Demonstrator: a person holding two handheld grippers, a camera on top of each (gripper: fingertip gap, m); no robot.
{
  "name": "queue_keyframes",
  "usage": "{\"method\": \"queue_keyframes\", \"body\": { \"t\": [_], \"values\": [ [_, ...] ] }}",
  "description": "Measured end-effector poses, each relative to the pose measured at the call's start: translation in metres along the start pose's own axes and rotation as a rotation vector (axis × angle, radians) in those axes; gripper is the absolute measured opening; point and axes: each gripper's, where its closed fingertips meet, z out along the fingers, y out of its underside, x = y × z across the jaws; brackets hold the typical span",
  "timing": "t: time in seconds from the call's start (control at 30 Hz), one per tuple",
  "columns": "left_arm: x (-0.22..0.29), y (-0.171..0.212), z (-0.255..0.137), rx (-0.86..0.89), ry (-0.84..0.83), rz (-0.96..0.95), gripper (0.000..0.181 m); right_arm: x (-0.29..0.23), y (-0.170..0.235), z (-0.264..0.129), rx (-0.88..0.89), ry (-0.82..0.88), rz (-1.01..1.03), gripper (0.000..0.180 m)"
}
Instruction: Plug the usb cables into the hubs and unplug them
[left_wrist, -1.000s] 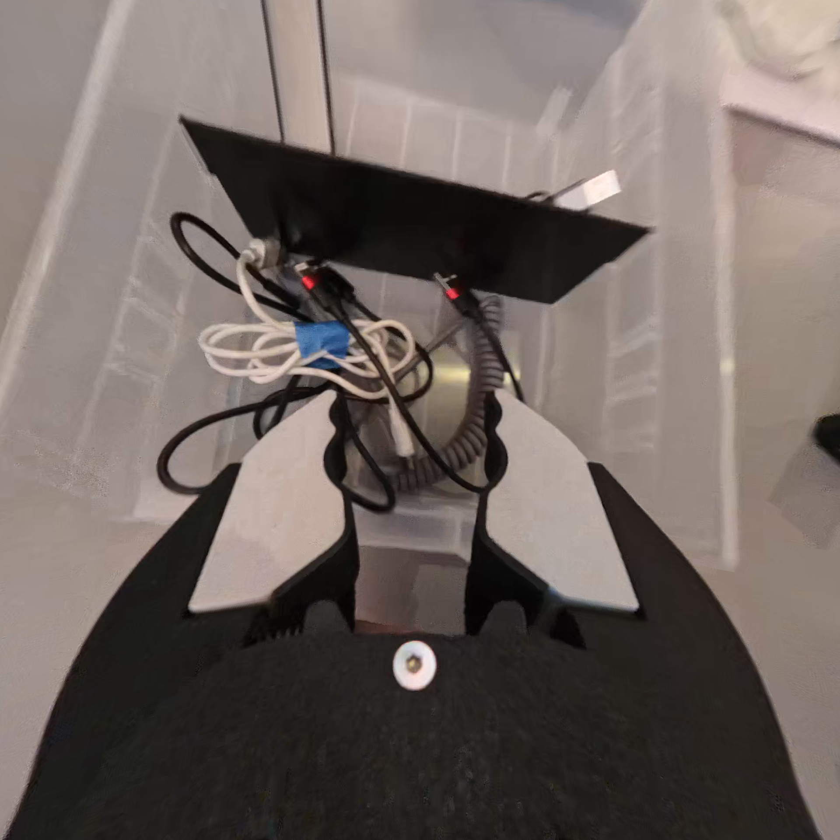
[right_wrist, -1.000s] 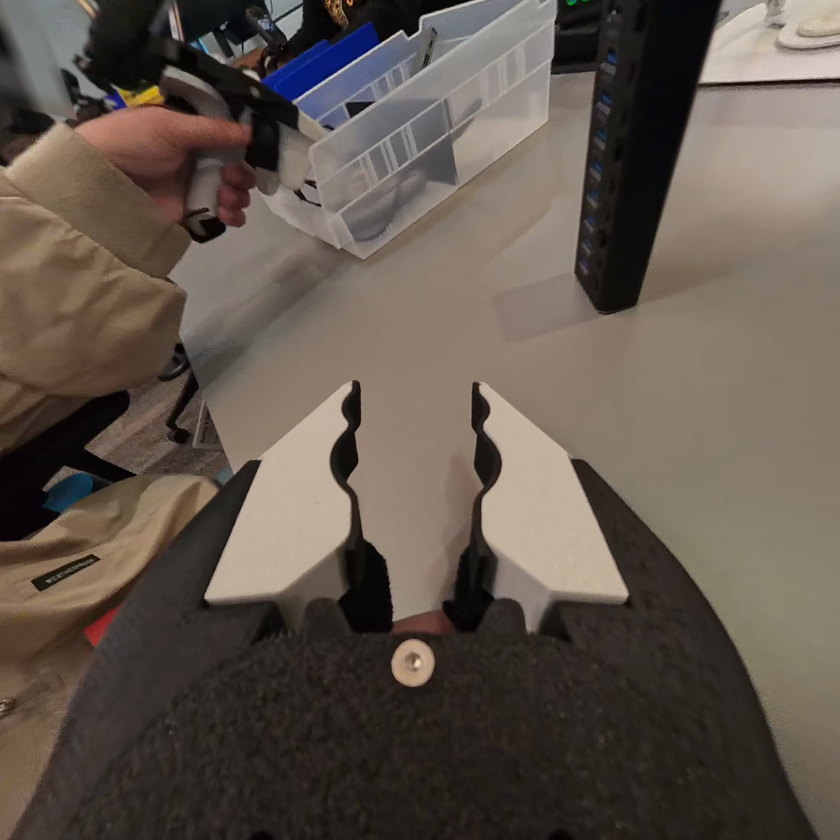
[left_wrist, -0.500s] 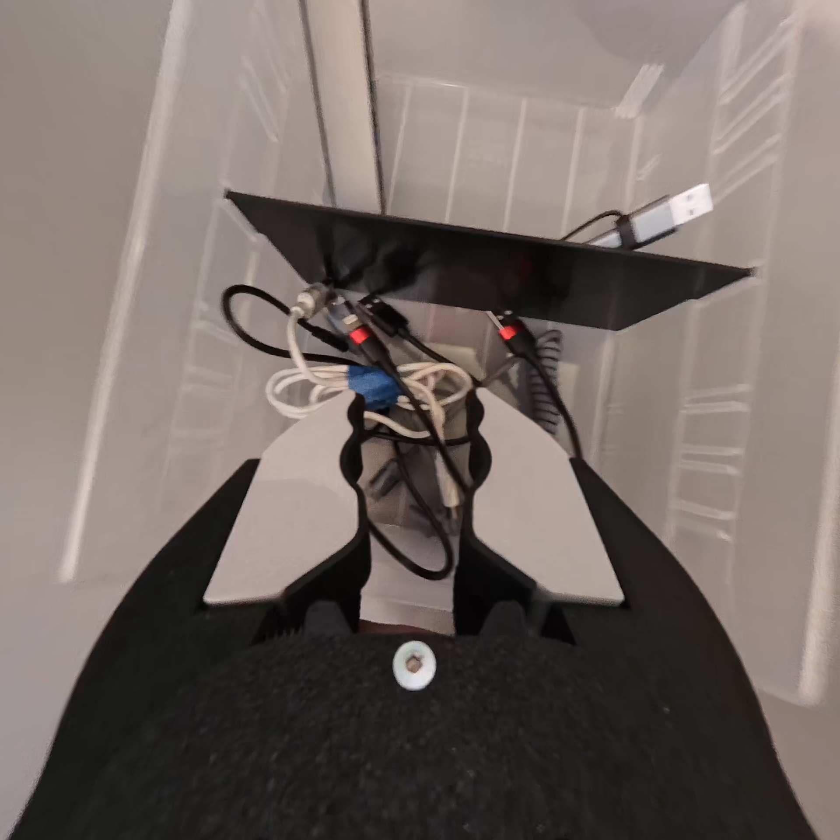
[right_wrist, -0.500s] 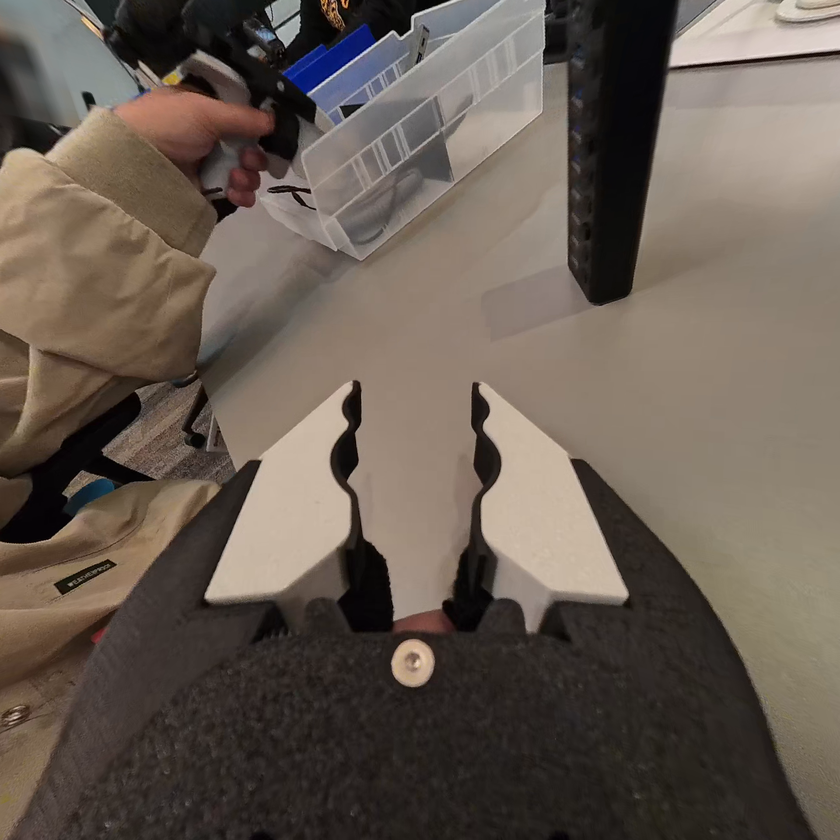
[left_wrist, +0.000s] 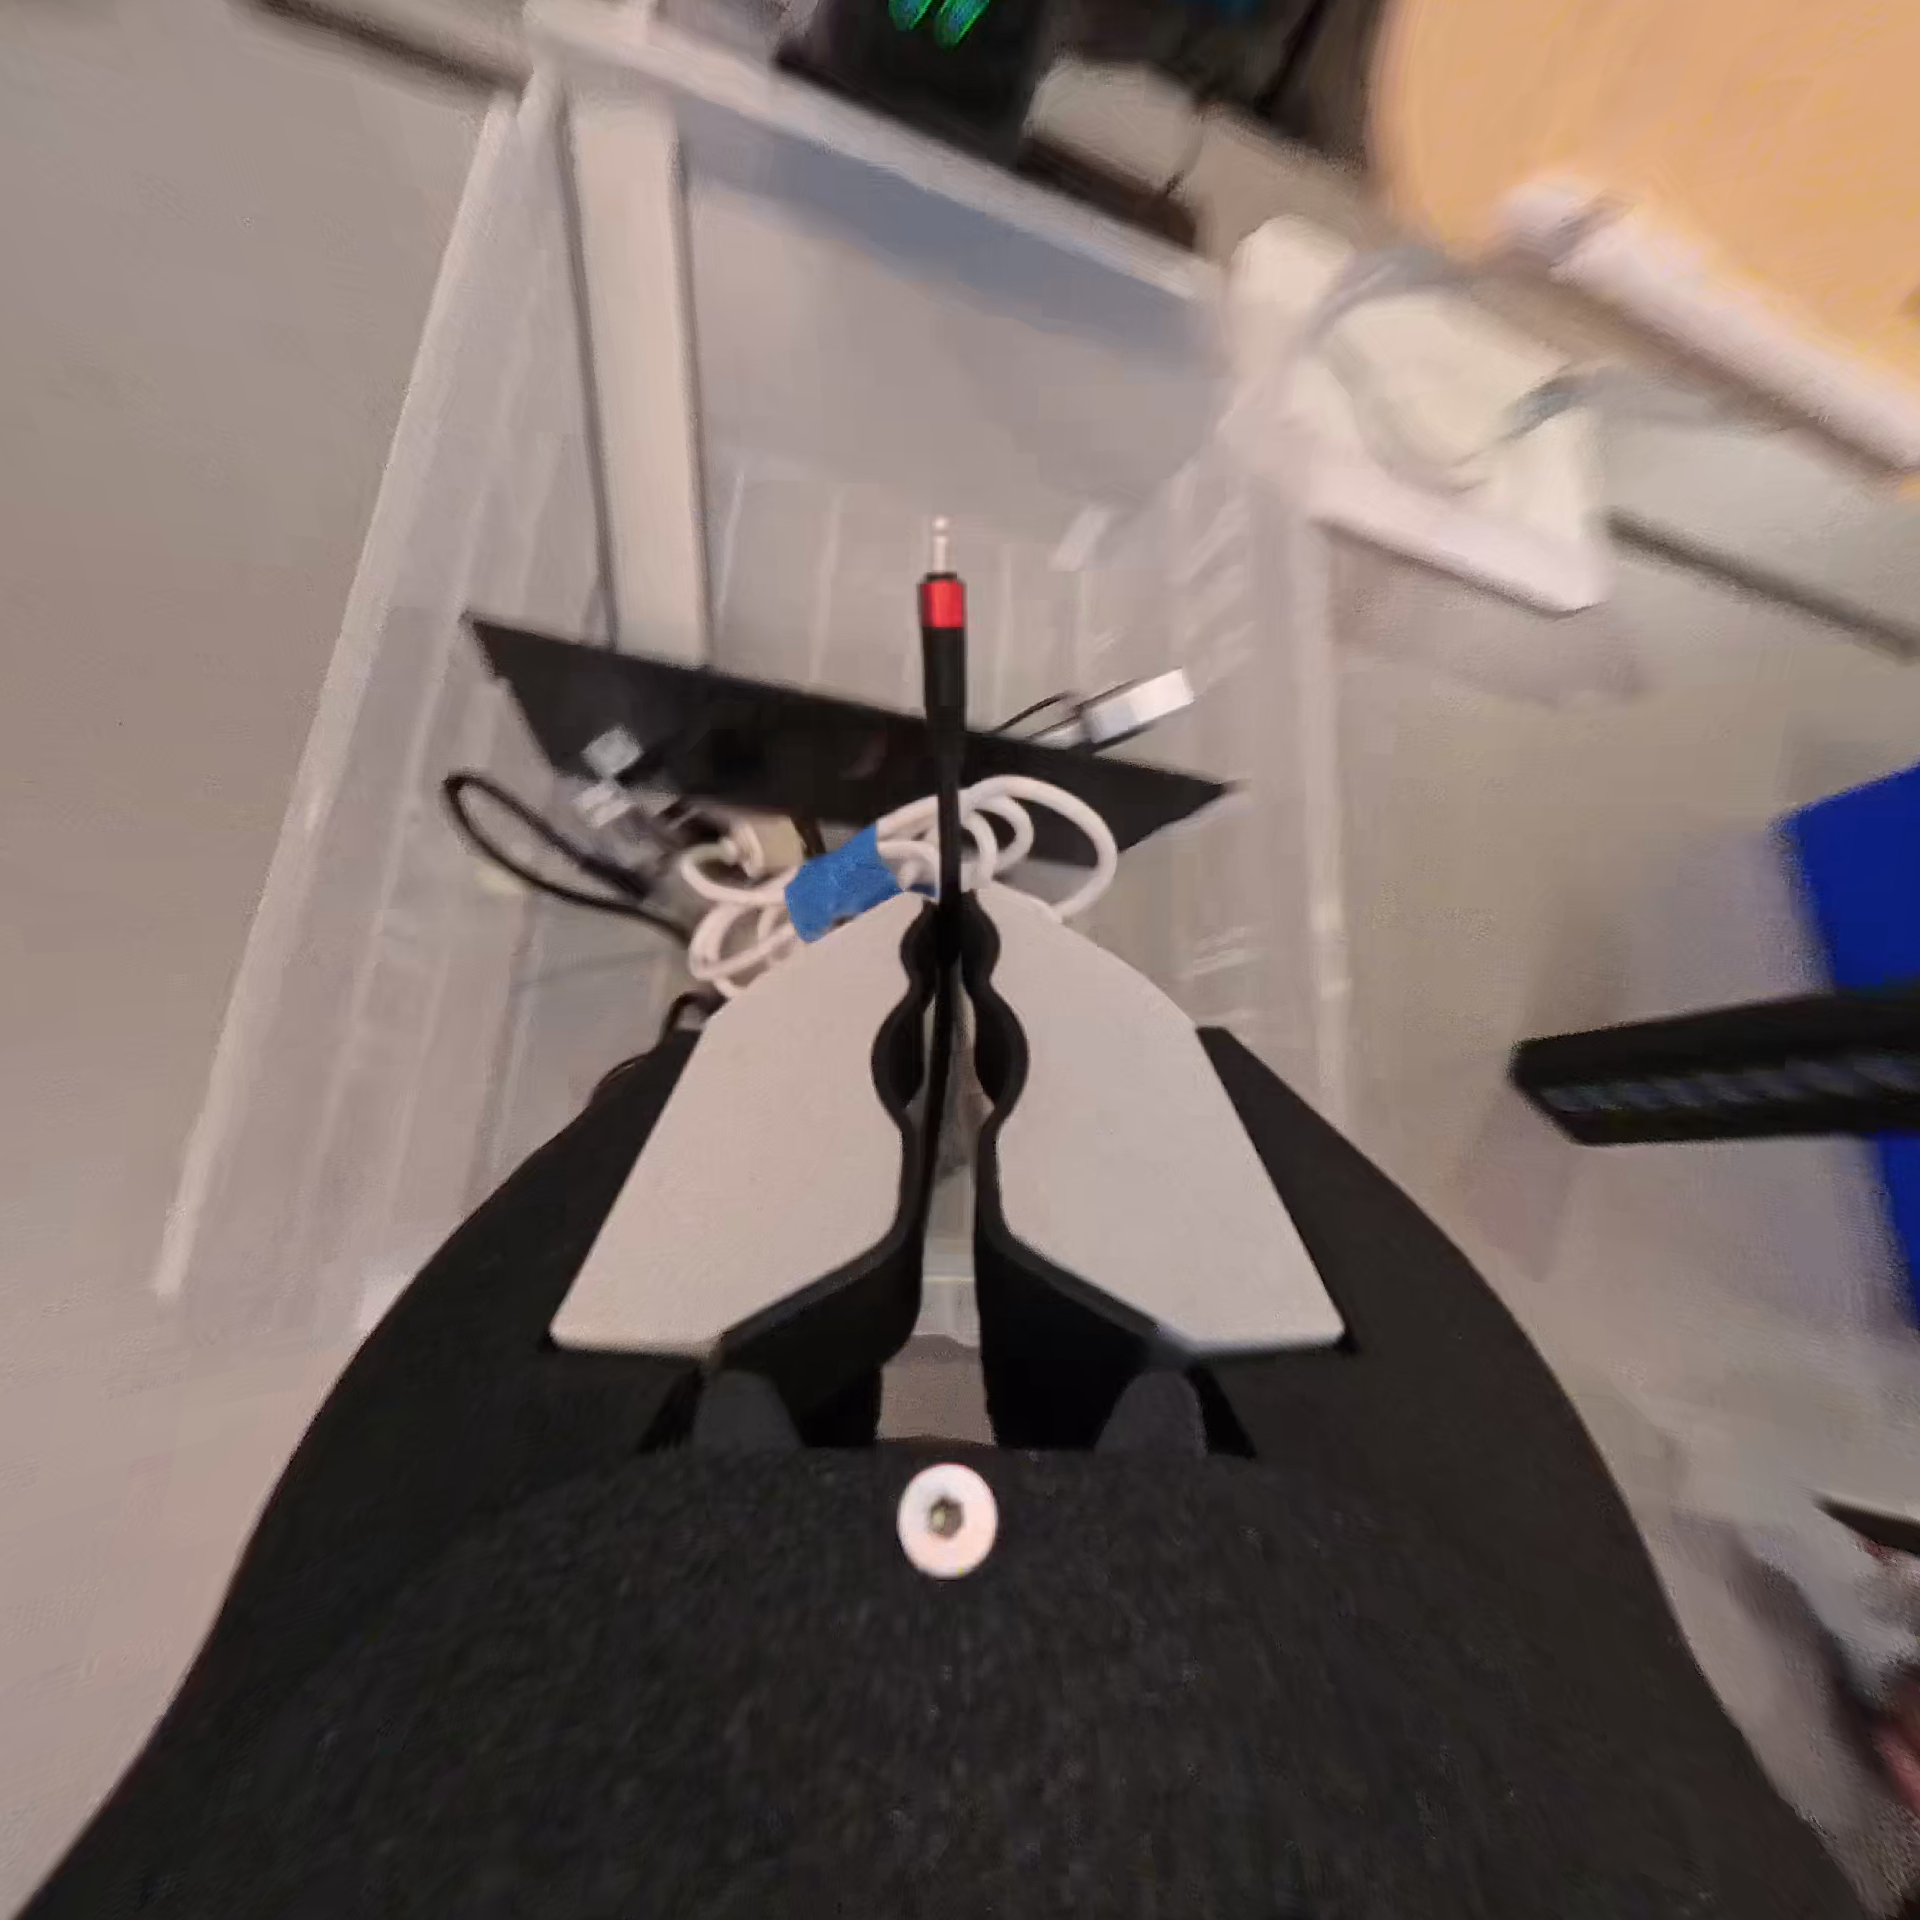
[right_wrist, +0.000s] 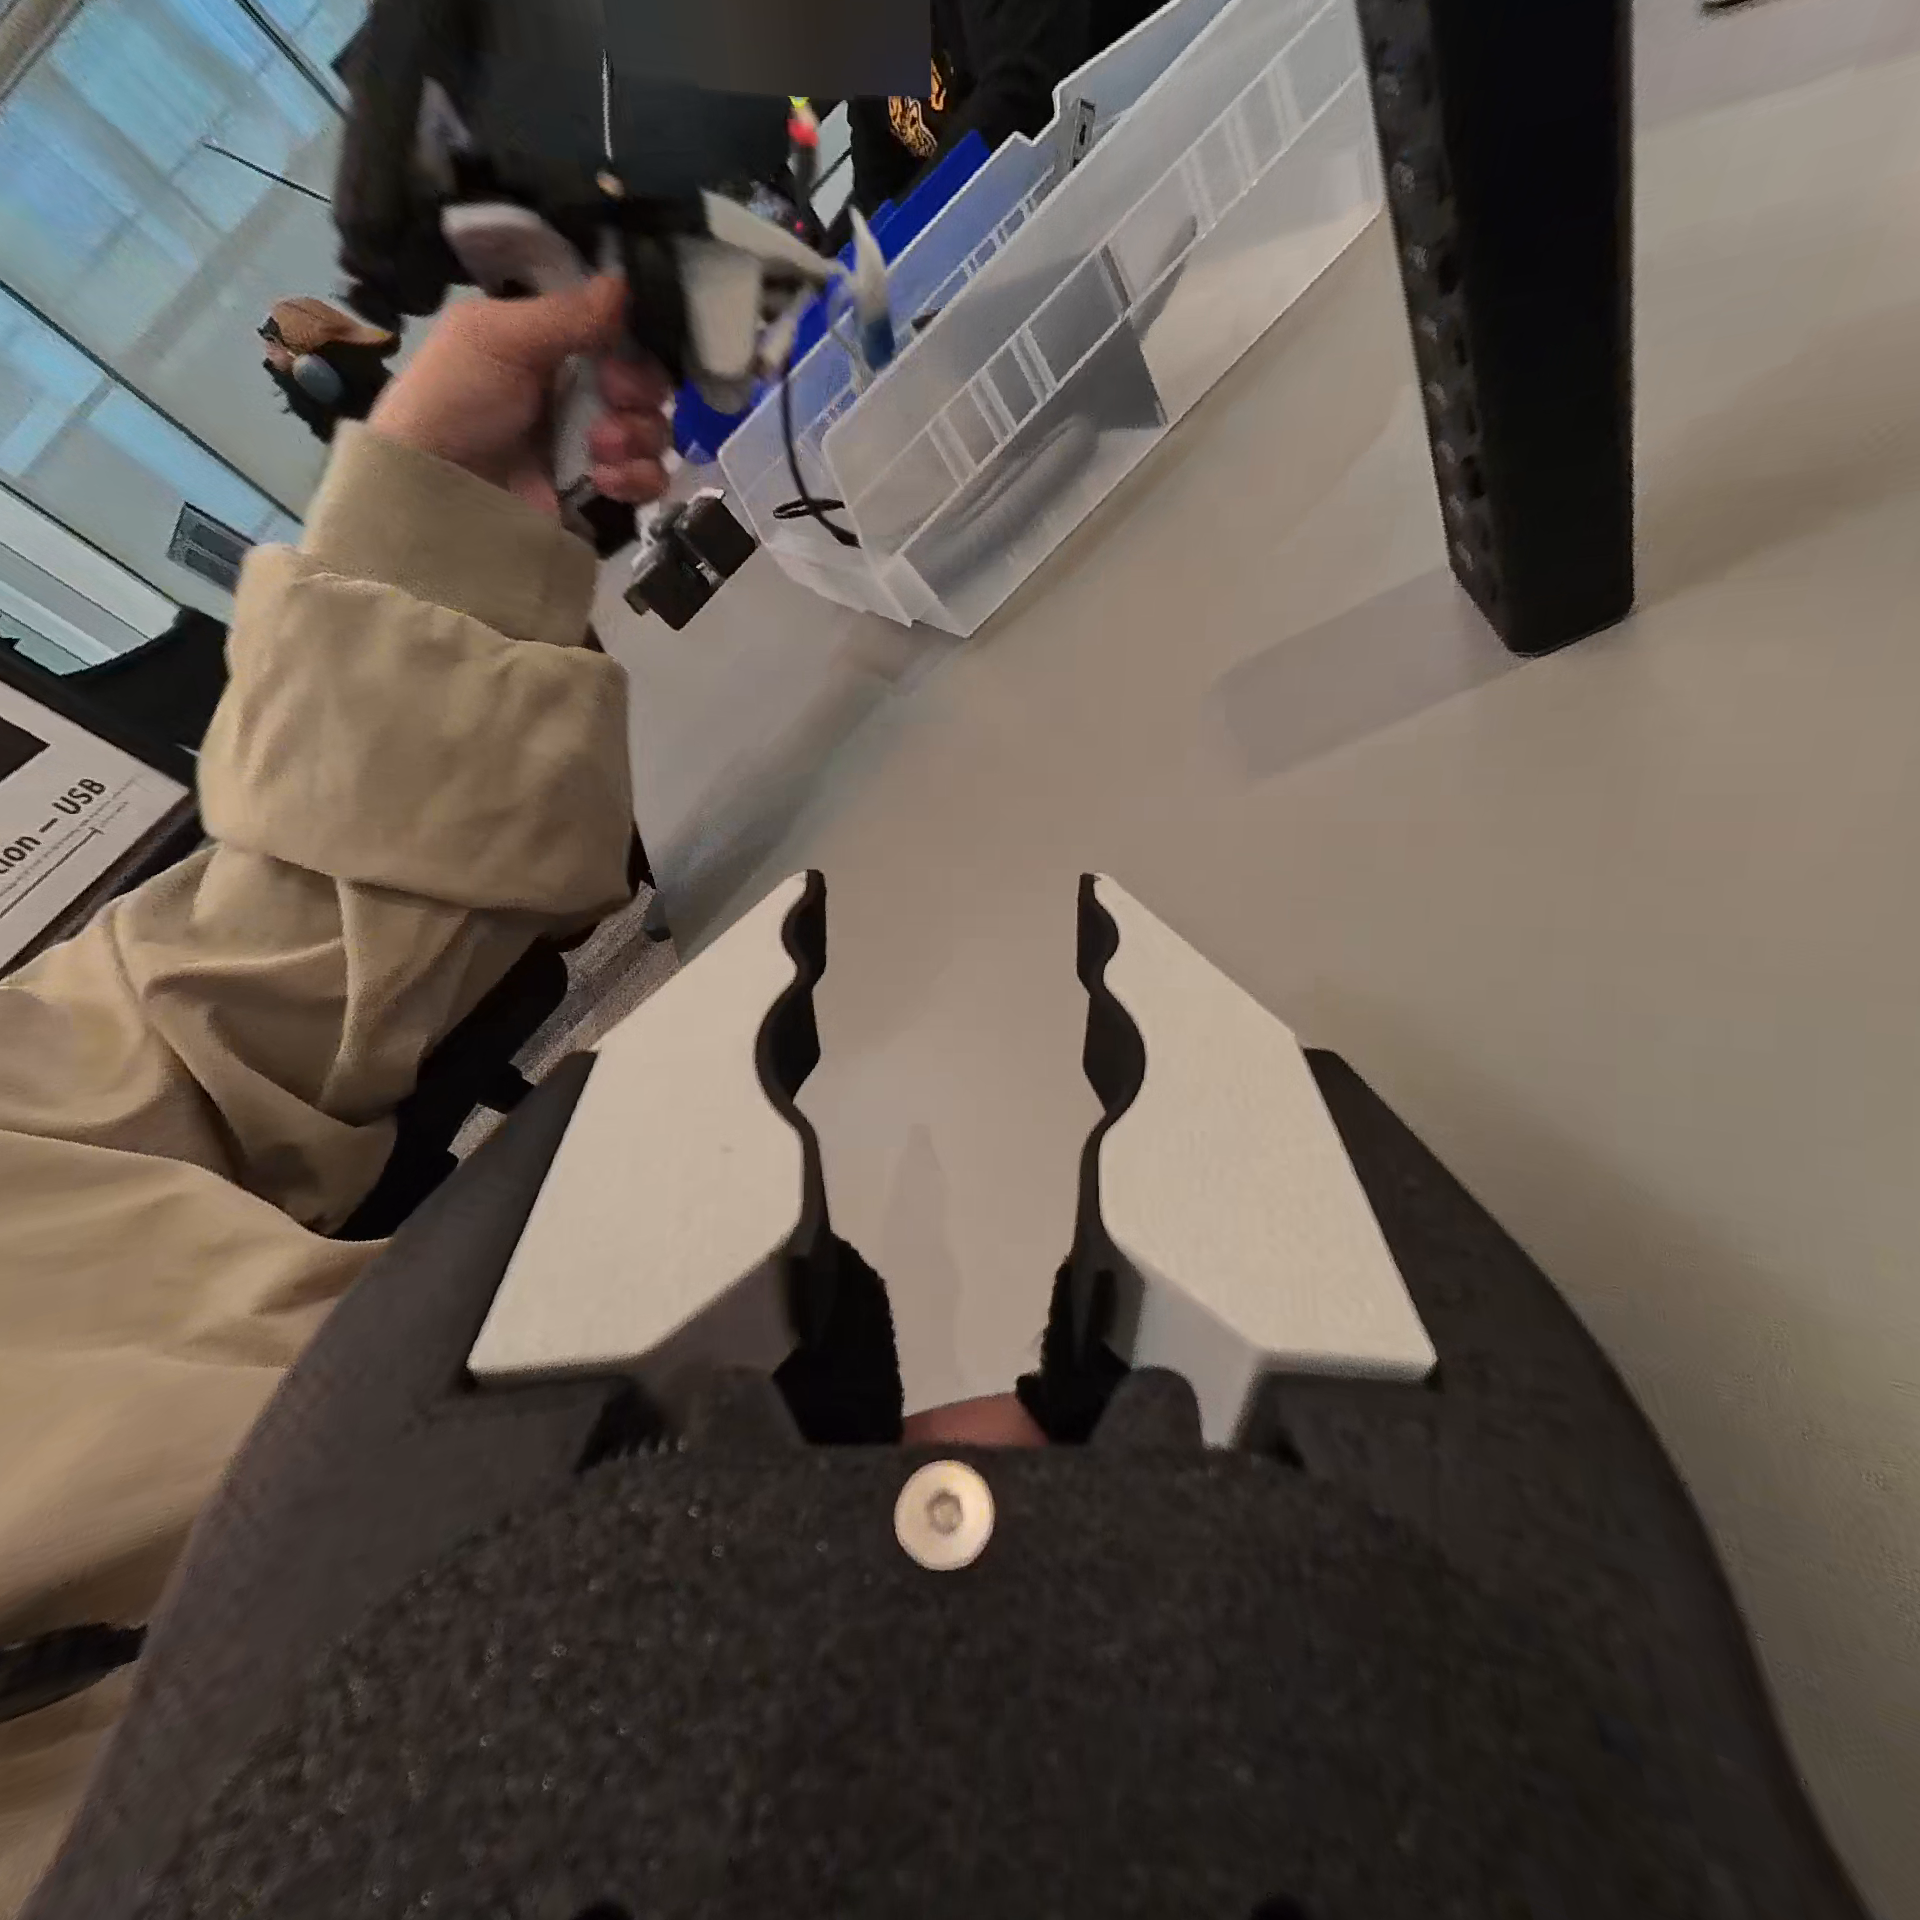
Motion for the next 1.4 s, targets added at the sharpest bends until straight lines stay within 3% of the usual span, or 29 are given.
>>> {"method": "queue_keyframes", "body": {
  "t": [0.1,0.17,0.27,0.47,0.7,0.87,1.0,1.17,1.27,1.4],
  "values": [
    [0.040,-0.021,-0.041,0.093,0.144,0.073,0.003,-0.001,0.001,0.001,-0.005,0.003,-0.009,0.048],
    [0.043,-0.028,-0.056,0.131,0.094,0.149,0.003,-0.002,0.003,0.003,-0.017,0.004,-0.019,0.048],
    [0.029,-0.030,-0.050,0.142,0.030,0.187,0.003,-0.003,0.006,0.004,-0.030,0.007,-0.033,0.048],
    [0.048,-0.028,-0.058,0.134,0.243,0.100,0.003,0.000,0.005,0.002,-0.026,0.024,-0.046,0.048],
    [0.128,-0.050,-0.150,0.290,0.515,0.189,0.003,0.000,0.005,0.003,-0.029,0.024,-0.044,0.048],
    [0.196,-0.038,-0.212,0.361,0.753,0.234,0.003,-0.001,0.004,0.002,-0.021,0.028,-0.063,0.048],
    [0.223,0.014,-0.175,0.266,0.857,0.071,0.003,0.002,-0.002,-0.002,0.002,0.044,-0.068,0.047],
    [0.196,0.129,-0.068,0.039,0.698,-0.175,0.003,0.009,-0.007,-0.007,0.020,0.069,-0.070,0.047],
    [0.166,0.174,-0.042,-0.028,0.589,-0.164,0.003,0.014,-0.005,-0.008,0.004,0.099,-0.097,0.047],
    [0.132,0.203,-0.035,-0.094,0.452,-0.061,0.007,0.015,0.003,-0.002,-0.037,0.119,-0.147,0.047]
  ]
}}
